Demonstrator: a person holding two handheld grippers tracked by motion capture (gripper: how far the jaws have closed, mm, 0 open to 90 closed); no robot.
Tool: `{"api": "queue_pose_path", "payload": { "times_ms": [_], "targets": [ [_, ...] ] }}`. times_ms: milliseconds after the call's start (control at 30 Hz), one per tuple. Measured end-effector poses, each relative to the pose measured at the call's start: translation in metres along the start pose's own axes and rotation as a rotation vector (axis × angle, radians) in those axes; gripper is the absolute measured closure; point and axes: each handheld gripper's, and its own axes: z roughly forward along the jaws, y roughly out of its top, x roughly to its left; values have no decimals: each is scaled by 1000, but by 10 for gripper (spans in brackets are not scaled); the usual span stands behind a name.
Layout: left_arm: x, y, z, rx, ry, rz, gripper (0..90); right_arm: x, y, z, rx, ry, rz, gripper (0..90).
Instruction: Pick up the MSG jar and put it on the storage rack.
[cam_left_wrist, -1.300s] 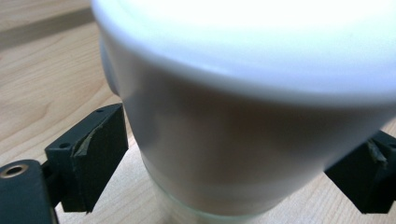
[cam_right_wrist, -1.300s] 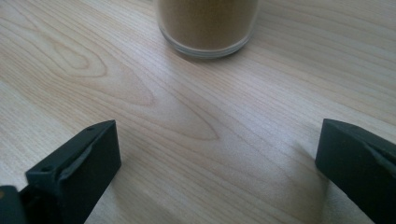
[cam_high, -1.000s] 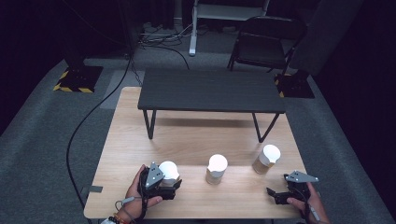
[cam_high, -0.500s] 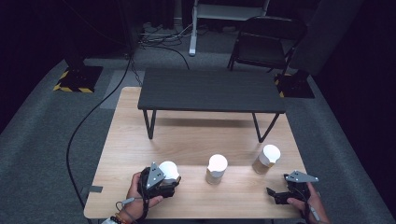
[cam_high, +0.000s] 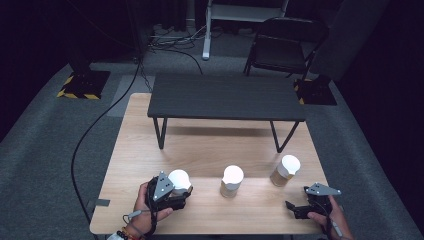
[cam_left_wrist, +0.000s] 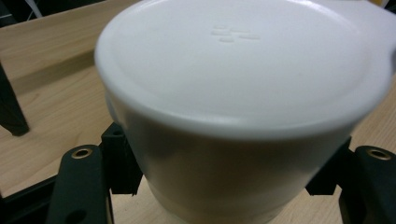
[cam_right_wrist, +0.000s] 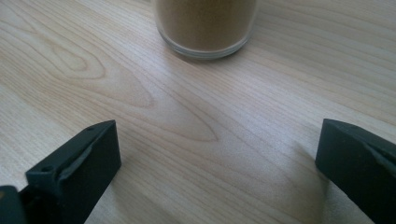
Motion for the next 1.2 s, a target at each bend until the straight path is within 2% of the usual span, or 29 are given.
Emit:
{"api": "queue_pose_path", "payload": {
  "times_ms": [233, 500, 633, 767, 1200],
  "targets": [
    [3, 7, -6, -24, 9, -20, 301, 0, 0, 0, 0, 0, -1, 0],
    [3, 21, -12, -40, 21, -13, 301, 0, 0, 0, 0, 0, -1, 0],
    [6, 26, -14, -63, 20, -35, 301, 0, 0, 0, 0, 0, -1, 0],
    [5, 35, -15, -69, 30, -29, 302, 0, 0, 0, 0, 0, -1, 0],
    [9, 78, -16, -118, 38, 0, 301, 0, 0, 0, 0, 0, -1, 0]
  ]
}}
